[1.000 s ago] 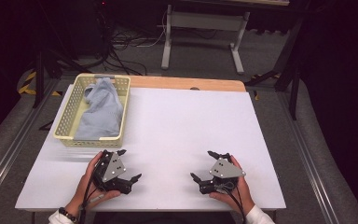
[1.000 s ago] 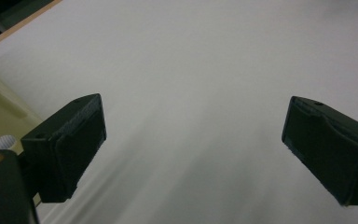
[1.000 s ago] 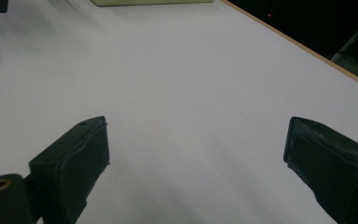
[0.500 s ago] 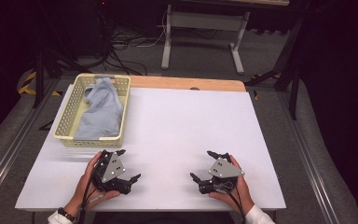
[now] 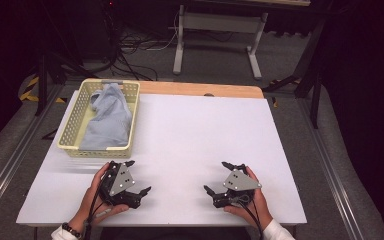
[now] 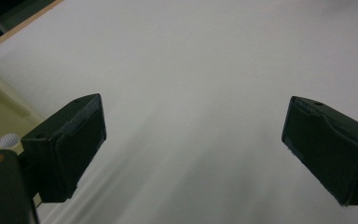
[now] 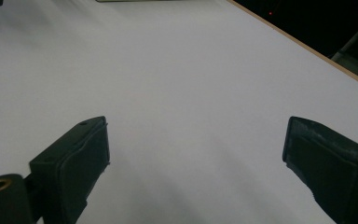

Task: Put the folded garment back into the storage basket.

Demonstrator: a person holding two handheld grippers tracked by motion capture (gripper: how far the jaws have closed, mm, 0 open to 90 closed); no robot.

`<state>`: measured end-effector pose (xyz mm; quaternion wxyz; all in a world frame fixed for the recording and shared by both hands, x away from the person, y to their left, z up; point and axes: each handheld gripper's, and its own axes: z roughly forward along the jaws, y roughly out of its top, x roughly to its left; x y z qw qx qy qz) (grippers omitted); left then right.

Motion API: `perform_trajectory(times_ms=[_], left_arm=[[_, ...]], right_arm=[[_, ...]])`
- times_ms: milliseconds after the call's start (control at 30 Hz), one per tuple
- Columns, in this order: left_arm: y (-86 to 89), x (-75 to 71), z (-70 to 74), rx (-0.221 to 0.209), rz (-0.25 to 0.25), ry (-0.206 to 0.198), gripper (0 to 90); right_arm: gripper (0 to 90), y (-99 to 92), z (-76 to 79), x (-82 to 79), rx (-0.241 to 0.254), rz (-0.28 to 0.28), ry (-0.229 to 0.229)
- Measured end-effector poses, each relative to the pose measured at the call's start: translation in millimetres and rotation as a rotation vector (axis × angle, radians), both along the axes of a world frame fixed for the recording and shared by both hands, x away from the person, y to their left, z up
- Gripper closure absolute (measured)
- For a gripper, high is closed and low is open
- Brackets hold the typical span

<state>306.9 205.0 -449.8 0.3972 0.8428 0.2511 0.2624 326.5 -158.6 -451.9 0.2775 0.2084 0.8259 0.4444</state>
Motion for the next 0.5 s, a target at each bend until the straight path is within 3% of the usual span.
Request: perform_trajectory(times_ms=[500], left_arm=[[-1.7,2.4,-1.5,0.008,-0.008,0.011,7.3]], right_arm=[[7.8,-0.9,-0.4,1.7,0.003,-0.004,0.003]])
